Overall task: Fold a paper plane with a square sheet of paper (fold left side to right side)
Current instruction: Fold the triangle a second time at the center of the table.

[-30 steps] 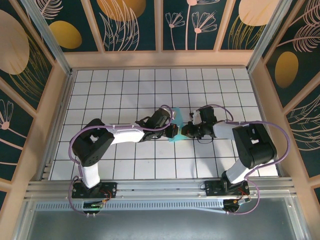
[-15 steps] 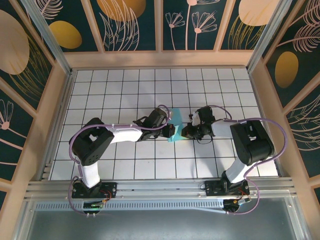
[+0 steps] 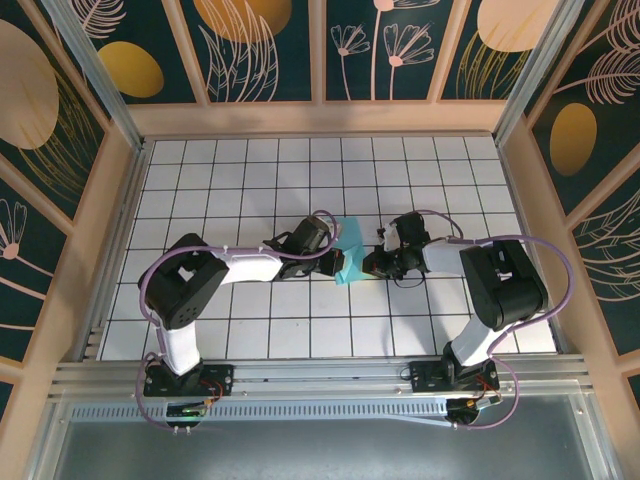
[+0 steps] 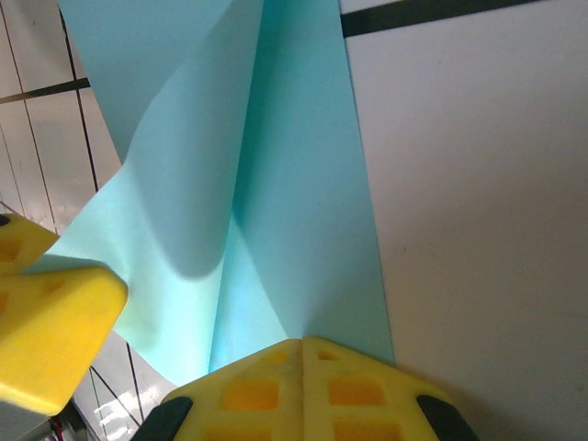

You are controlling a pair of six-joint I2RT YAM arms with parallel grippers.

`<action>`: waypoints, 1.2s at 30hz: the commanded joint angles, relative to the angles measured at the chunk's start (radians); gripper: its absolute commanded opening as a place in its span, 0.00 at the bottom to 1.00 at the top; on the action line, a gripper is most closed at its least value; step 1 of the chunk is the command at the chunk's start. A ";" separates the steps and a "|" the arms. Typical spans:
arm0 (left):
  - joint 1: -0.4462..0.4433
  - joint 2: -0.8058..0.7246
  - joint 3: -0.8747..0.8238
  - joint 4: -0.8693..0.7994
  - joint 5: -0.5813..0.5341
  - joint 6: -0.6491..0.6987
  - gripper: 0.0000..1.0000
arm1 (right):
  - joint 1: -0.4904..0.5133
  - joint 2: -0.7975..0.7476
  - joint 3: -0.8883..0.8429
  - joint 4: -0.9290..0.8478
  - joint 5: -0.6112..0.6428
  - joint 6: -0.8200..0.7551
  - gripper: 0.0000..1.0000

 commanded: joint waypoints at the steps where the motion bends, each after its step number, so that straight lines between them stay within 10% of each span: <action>1: 0.013 0.027 0.034 -0.036 -0.028 0.038 0.00 | 0.013 0.032 0.009 -0.053 0.037 -0.020 0.00; 36: 0.027 0.055 0.087 -0.084 -0.103 0.086 0.00 | 0.015 0.036 0.009 -0.061 0.048 -0.028 0.00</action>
